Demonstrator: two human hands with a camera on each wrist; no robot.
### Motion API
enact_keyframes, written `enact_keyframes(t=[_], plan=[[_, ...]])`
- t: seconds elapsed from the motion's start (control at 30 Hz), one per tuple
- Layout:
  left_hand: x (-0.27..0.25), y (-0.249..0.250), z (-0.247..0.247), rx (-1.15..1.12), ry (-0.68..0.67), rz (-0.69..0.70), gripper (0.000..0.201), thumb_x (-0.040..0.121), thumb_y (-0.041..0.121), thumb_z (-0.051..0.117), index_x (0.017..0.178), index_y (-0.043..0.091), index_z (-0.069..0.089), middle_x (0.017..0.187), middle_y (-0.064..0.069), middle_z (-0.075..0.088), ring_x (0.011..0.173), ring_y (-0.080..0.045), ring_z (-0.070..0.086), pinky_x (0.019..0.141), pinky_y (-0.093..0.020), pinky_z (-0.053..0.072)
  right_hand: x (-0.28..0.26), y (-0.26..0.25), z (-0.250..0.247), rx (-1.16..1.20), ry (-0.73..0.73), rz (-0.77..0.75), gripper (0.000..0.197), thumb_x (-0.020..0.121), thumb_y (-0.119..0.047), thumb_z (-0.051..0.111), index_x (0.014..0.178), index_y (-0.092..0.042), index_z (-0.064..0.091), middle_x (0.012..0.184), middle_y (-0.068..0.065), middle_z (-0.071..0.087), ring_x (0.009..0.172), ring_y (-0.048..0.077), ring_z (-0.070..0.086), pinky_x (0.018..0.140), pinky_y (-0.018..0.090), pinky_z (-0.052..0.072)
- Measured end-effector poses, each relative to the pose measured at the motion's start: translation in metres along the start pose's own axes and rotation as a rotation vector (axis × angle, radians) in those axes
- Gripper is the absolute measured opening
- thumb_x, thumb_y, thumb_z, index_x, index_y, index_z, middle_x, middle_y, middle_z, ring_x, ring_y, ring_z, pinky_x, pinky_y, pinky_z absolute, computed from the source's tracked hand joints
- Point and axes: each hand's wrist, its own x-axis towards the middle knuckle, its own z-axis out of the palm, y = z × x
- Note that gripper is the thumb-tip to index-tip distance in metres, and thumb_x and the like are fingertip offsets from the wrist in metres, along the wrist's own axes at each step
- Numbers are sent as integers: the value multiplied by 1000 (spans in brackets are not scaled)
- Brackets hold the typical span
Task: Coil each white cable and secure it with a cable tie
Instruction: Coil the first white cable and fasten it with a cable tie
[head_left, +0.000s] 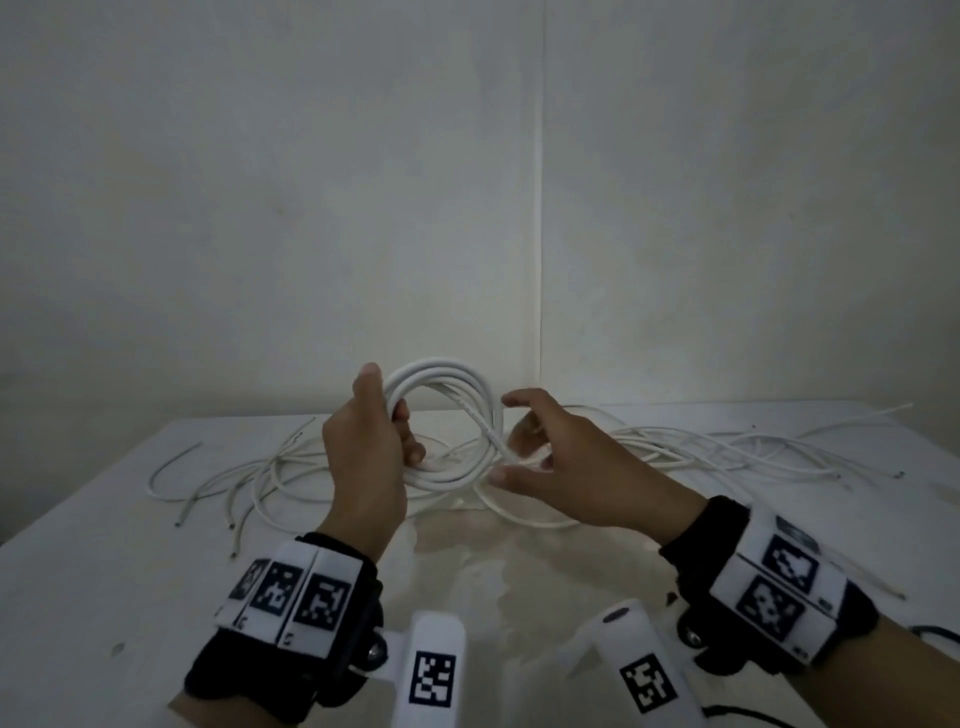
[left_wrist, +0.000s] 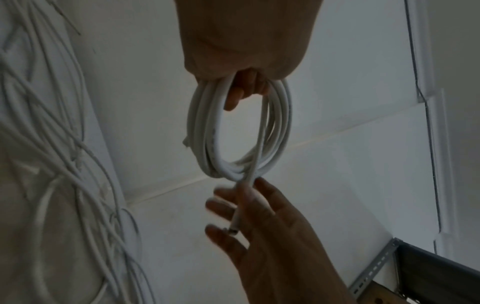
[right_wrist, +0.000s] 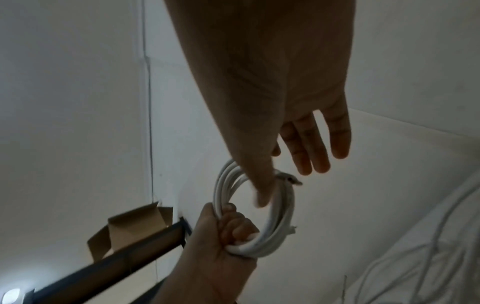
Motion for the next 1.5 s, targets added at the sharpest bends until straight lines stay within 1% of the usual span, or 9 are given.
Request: enact_keyframes(t=[0.07, 0.2, 0.33, 0.5, 0.6, 0.77, 1.1, 1.33, 1.5], plan=[[-6, -1, 3, -15, -53, -20, 44, 95, 34, 44, 57, 12, 42, 35, 7, 34, 31, -9, 29, 37, -20, 30, 7, -2, 3, 165, -27, -6, 54, 84, -30, 63, 130, -24, 35, 105, -8, 54, 93, 5, 55, 76, 14, 45], [-16, -2, 8, -100, -166, -57, 50, 95, 45, 39, 58, 11, 43, 36, 4, 30, 32, -8, 29, 37, -18, 33, 13, -12, 11, 361, 157, -126, 8, 92, -18, 52, 98, -23, 49, 75, -5, 53, 61, -1, 57, 58, 11, 46], [-17, -13, 2, -81, -345, -57, 49, 87, 52, 37, 70, 8, 50, 39, 4, 38, 37, -10, 42, 49, -23, 48, 14, -9, 8, 320, 235, -98, 8, 92, -28, 49, 86, -32, 48, 68, -7, 49, 49, 1, 51, 53, 15, 44], [-4, -4, -11, 175, -591, -101, 49, 78, 52, 44, 70, 6, 59, 50, -5, 58, 52, -21, 62, 71, -39, 52, 13, -7, -9, 86, 83, -107, 27, 93, -35, 47, 101, -9, 50, 71, -2, 49, 57, 8, 50, 54, 18, 42], [-8, 5, -6, 279, -702, -142, 49, 76, 53, 46, 65, 7, 57, 46, -4, 49, 44, -17, 52, 58, -31, 51, 12, -10, -14, -56, -29, -136, 32, 93, -34, 48, 103, -4, 49, 81, 6, 56, 66, 14, 49, 59, 23, 37], [-22, 1, 3, 112, -611, -346, 53, 88, 53, 39, 58, 10, 46, 36, 6, 25, 30, -7, 23, 35, -18, 31, 9, -12, -16, -94, -48, -140, 24, 93, -32, 49, 96, -9, 48, 75, -3, 51, 62, 6, 44, 58, 15, 35], [-25, 3, 18, 29, -408, -230, 44, 92, 41, 45, 59, 13, 42, 35, 7, 23, 29, -7, 21, 33, -15, 25, 7, -3, -13, 365, 118, -25, 18, 95, -32, 38, 97, -20, 51, 73, -2, 49, 54, 3, 50, 55, 15, 42], [-26, -2, 17, -123, -367, -249, 44, 93, 41, 41, 59, 13, 39, 33, 6, 23, 27, -5, 20, 32, -15, 25, 5, 0, -6, 374, 201, 6, 54, 81, -55, 25, 85, -9, 52, 71, 0, 54, 66, 10, 52, 72, 29, 42], [-28, -8, 15, -201, -433, -267, 46, 93, 43, 39, 59, 12, 42, 33, 7, 25, 28, -5, 24, 33, -16, 30, 6, -1, -2, 428, 299, 9, 35, 92, -43, 32, 76, -17, 48, 58, 0, 47, 58, 15, 51, 60, 20, 44]])
